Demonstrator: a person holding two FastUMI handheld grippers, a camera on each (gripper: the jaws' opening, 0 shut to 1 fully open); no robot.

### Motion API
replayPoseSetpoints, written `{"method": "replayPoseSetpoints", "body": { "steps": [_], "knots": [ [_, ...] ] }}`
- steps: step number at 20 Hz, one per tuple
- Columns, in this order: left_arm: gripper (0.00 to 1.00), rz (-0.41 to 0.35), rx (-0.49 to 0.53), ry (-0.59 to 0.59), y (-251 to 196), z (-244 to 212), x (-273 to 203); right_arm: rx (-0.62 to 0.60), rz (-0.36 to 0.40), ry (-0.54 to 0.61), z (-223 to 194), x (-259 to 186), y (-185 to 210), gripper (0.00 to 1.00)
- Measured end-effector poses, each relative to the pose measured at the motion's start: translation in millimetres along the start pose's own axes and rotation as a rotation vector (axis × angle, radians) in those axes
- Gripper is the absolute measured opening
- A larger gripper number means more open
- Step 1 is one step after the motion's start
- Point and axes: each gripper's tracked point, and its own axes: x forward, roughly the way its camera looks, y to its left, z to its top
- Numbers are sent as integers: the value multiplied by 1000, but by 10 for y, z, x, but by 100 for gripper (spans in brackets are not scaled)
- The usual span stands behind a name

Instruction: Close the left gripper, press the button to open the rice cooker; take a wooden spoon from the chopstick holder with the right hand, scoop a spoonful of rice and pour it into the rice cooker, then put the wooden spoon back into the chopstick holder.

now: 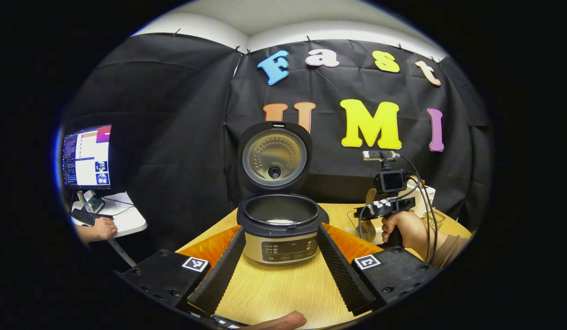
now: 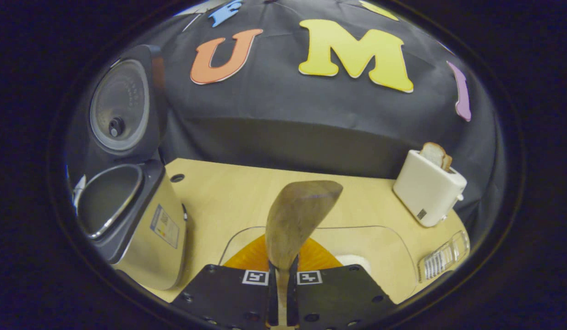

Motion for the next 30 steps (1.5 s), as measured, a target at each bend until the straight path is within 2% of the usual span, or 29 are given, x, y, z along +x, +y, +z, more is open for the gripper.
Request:
{"method": "replayPoseSetpoints", "body": {
  "steps": [5, 14, 20, 24, 30],
  "knots": [
    [99, 2, -21, 0, 23, -2, 7, 190, 108, 31, -37, -51, -55, 8],
    [99, -7, -27, 9, -4, -25, 26, 504, 195, 22, -119, 41, -310, 8],
    [99, 3, -38, 17, 37, -53, 50, 555, 223, 19, -101, 13, -248, 8],
    [100, 6, -49, 15, 51, -50, 53, 647, 283, 50, -56, -49, -142, 7],
    [100, 0, -44, 14, 16, -44, 49, 747, 295, 48, -1, -155, -201, 7]
  ]
}}
